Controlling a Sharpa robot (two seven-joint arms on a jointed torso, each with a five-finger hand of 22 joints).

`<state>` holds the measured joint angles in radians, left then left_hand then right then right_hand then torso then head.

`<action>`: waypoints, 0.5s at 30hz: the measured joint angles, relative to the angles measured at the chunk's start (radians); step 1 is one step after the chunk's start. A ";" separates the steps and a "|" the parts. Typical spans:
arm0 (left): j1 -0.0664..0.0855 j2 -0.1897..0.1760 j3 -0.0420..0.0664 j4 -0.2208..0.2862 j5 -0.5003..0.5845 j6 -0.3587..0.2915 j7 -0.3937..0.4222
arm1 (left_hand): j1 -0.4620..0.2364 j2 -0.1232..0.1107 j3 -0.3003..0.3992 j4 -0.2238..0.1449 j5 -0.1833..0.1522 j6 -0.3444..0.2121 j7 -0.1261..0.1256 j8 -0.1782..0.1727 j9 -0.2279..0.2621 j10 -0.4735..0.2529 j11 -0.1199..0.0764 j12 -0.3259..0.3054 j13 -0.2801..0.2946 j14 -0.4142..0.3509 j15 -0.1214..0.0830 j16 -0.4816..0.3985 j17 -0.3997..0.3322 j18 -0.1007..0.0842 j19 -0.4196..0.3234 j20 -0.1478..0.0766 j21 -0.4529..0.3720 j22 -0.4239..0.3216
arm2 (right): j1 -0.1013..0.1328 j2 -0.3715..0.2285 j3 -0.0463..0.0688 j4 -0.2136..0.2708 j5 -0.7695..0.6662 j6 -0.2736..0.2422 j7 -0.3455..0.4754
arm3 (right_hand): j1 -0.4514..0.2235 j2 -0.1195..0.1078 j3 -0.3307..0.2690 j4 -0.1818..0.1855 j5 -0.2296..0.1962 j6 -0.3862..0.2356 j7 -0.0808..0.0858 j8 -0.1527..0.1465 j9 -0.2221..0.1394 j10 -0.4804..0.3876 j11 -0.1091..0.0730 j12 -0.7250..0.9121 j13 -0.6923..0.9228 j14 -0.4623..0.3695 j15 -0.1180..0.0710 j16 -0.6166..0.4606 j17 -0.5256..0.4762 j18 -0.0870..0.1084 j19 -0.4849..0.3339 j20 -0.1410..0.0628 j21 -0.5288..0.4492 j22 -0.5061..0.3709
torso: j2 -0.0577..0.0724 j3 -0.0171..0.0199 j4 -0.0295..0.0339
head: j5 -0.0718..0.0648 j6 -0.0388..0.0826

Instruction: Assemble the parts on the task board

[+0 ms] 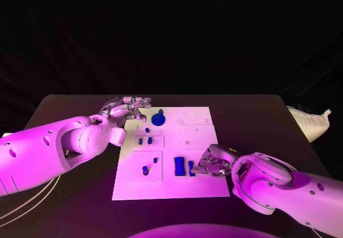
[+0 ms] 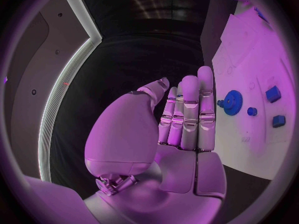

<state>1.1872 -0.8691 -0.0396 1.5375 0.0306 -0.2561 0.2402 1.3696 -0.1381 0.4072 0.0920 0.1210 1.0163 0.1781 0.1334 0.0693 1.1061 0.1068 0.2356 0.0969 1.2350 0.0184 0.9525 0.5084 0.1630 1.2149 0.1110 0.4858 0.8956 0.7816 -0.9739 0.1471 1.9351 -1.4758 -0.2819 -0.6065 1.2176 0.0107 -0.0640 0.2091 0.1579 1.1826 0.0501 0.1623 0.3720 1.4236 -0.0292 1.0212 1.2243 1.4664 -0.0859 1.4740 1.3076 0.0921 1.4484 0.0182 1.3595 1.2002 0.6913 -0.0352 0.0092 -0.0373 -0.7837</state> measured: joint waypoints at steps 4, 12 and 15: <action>0.000 0.000 0.000 0.000 0.000 0.000 0.000 | 0.000 0.000 0.000 0.000 0.000 0.000 0.000 0.000 0.000 0.000 0.000 0.000 0.000 0.000 0.000 0.000 0.000 0.000 0.000 0.000 0.000 0.000 | 0.000 0.001 0.000 -0.008 0.003 -0.009 0.009 | 0.008 0.000 -0.005 -0.004 0.013 -0.041 0.011 -0.016 -0.004 -0.010 0.010 -0.028 -0.014 0.000 0.000 -0.004 0.000 0.000 0.000 0.000 -0.006 -0.017 | -0.001 -0.0004 0.0000 | 0.000 0.001; -0.008 0.001 0.000 -0.018 0.000 0.001 0.001 | 0.000 0.000 0.000 0.000 0.000 0.000 0.000 0.000 0.000 0.000 0.000 0.004 0.000 0.000 0.000 0.000 -0.001 0.000 -0.002 0.002 0.000 -0.001 | 0.040 -0.012 0.000 -0.060 0.206 -0.091 0.153 | 0.035 0.006 -0.024 -0.001 0.043 -0.112 0.042 -0.063 -0.024 -0.042 0.041 -0.077 -0.039 -0.002 0.017 -0.023 0.000 0.000 -0.016 0.016 -0.035 -0.060 | -0.009 0.0000 -0.0012 | 0.005 0.016; -0.014 0.005 0.000 -0.037 0.004 0.001 0.003 | 0.004 0.004 -0.005 -0.001 0.000 -0.004 0.003 0.008 0.000 -0.007 0.000 0.011 0.001 -0.025 0.005 -0.007 -0.008 0.000 -0.012 0.011 -0.014 -0.007 | 0.068 -0.011 0.000 -0.106 0.365 -0.112 0.287 | 0.064 0.025 -0.023 -0.009 0.034 -0.135 0.058 -0.078 -0.033 -0.074 0.050 -0.113 -0.059 0.000 0.026 -0.030 0.000 0.000 -0.027 0.027 -0.045 -0.076 | -0.020 0.0000 -0.0014 | 0.005 0.027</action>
<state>1.1727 -0.8645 -0.0398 1.5009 0.0341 -0.2551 0.2435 1.3735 -0.1342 0.4019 0.0908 0.1210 1.0123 0.1815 0.1411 0.0693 1.0987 0.1069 0.2465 0.0976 1.2097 0.0234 0.9453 0.5001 0.1630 1.2029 0.1219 0.4716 0.8884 0.8493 -0.9852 0.1466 1.8286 -1.1112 -0.3937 -0.3194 1.2816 0.0358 -0.0868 0.2005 0.1917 1.0476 0.1085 0.0845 0.3393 1.3499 0.0204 0.9077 1.1656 1.4662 -0.0602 1.4435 1.3074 0.0921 1.4217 0.0450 1.3143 1.1247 0.6718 -0.0352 0.0078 -0.0321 -0.7566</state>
